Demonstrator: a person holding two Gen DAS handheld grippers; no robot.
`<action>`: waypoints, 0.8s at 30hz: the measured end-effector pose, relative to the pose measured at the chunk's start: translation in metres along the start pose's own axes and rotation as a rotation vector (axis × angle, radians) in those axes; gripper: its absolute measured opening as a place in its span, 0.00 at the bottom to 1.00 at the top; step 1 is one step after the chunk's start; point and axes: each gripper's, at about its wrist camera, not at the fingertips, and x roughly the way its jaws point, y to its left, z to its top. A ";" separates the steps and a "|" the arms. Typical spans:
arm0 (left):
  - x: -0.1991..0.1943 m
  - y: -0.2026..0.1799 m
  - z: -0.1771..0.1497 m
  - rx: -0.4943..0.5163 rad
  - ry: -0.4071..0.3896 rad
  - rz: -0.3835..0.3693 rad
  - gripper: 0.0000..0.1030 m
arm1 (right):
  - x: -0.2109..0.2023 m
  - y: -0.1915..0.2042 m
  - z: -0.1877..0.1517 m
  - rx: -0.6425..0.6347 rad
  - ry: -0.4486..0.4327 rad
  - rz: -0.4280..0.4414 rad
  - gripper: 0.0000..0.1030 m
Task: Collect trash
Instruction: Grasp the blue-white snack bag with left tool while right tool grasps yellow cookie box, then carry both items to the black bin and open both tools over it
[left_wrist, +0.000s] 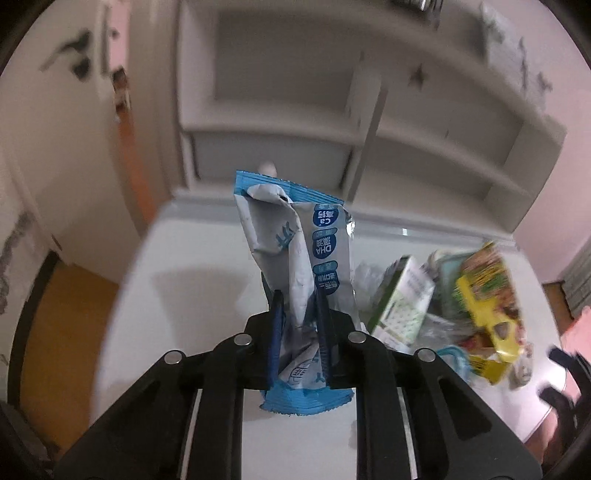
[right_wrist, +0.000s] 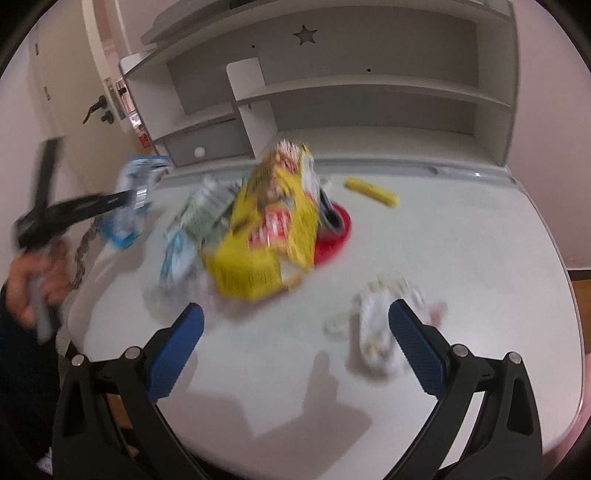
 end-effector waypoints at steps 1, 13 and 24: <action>-0.010 -0.002 -0.003 0.004 -0.016 -0.003 0.16 | 0.007 0.002 0.009 0.007 0.012 0.004 0.92; -0.071 -0.028 -0.038 0.071 -0.044 -0.088 0.16 | 0.053 0.015 0.074 0.061 0.124 0.028 0.33; -0.083 -0.197 -0.050 0.301 -0.059 -0.349 0.16 | -0.129 -0.092 -0.007 0.197 -0.192 -0.123 0.34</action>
